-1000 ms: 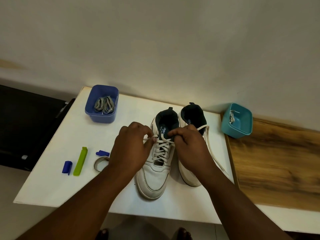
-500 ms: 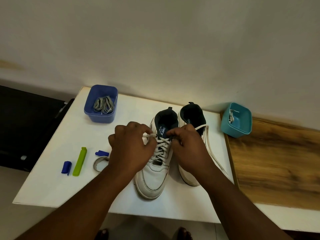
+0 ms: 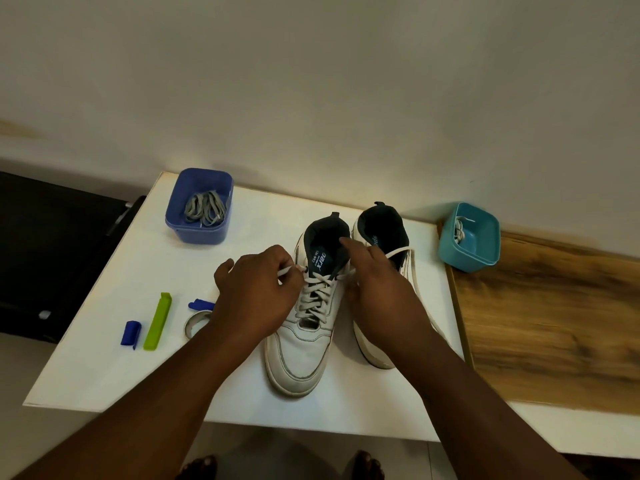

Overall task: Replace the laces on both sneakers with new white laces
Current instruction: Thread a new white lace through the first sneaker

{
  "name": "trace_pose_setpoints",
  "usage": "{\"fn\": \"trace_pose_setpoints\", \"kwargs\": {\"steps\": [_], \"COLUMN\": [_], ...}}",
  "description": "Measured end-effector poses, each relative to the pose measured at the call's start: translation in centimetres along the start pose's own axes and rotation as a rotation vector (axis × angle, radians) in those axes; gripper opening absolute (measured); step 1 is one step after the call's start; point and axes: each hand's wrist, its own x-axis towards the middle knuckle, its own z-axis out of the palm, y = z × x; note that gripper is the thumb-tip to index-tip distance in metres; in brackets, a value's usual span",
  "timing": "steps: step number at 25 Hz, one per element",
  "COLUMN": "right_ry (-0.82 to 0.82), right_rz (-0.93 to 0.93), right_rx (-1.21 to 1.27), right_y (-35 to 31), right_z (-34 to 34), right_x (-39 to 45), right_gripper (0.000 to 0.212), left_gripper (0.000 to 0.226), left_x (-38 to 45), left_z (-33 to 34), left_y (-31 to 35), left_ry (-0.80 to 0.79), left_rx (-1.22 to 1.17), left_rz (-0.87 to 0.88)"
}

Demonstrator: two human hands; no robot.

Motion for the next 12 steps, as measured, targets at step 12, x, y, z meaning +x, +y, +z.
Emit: {"fn": "trace_pose_setpoints", "kwargs": {"steps": [12], "right_ry": [0.085], "right_rz": [0.121], "right_rx": [-0.079], "right_y": [2.0], "right_z": [-1.6], "right_x": [0.6], "right_gripper": [0.011], "left_gripper": [0.013], "left_x": [0.0], "left_z": [-0.2], "left_y": [-0.5], "left_ry": [0.020], "left_rx": [0.030], "left_rz": [0.025]}}
